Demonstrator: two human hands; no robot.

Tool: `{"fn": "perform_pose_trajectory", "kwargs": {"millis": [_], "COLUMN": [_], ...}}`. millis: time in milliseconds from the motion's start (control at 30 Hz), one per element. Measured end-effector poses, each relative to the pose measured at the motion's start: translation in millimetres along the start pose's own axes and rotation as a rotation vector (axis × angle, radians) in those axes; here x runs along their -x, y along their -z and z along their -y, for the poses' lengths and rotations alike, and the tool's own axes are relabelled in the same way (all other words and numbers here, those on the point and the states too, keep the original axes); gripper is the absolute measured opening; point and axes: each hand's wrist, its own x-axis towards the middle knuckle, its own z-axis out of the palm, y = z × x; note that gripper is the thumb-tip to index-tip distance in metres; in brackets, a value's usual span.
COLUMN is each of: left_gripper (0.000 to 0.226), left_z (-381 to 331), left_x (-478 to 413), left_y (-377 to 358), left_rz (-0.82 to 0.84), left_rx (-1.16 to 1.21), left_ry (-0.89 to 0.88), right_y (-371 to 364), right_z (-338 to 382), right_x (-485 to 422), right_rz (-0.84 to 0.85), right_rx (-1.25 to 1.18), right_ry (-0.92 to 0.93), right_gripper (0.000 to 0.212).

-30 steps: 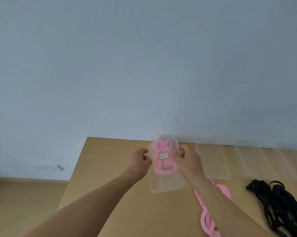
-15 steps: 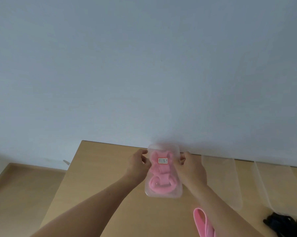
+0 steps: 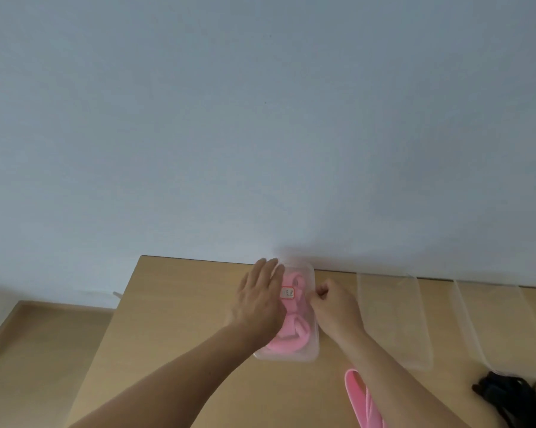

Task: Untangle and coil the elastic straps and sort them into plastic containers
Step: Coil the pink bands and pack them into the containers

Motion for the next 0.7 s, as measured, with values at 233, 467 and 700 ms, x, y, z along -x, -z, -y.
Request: {"fn": "perform_pose_trajectory", "kwargs": {"millis": [233, 467, 700], "left_gripper": [0.074, 0.075, 0.079], "left_z": [-6, -2, 4], "left_x": [7, 7, 1], "left_y": [-31, -40, -38], "left_rz": [0.167, 0.124, 0.129], "left_rx": [-0.089, -0.106, -0.141], "left_ry": [-0.096, -0.125, -0.152], "right_y": [7, 0, -6], "right_z": [2, 13, 14], "right_x": [-7, -38, -41], "right_rz": [0.026, -0.047, -0.018], "right_rx": [0.023, -0.103, -0.395], "right_ry": [-0.016, -0.052, -0.182], "right_gripper": [0.038, 0.039, 0.031]}}
